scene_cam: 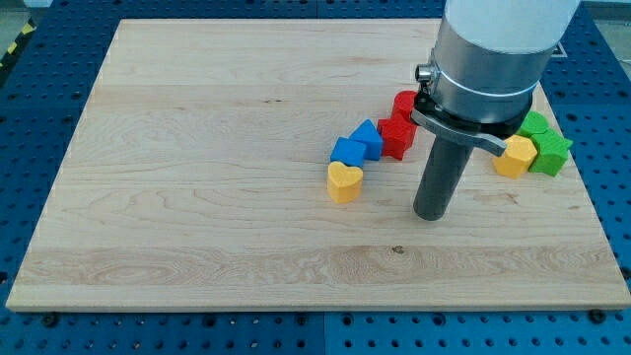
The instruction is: Move the yellow heart slightly to the right
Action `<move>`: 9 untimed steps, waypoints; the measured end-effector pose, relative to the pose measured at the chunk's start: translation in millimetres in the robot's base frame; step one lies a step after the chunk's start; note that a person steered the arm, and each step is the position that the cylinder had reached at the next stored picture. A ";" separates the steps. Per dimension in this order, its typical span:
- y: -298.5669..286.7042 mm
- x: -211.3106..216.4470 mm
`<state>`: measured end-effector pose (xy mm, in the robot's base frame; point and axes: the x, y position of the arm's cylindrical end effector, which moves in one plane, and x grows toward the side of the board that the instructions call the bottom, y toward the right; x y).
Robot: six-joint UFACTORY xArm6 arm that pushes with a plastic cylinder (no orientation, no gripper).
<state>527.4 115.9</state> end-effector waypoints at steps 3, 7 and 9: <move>-8.7 -45.1; -94.9 48.0; -106.8 -9.1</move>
<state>518.3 9.1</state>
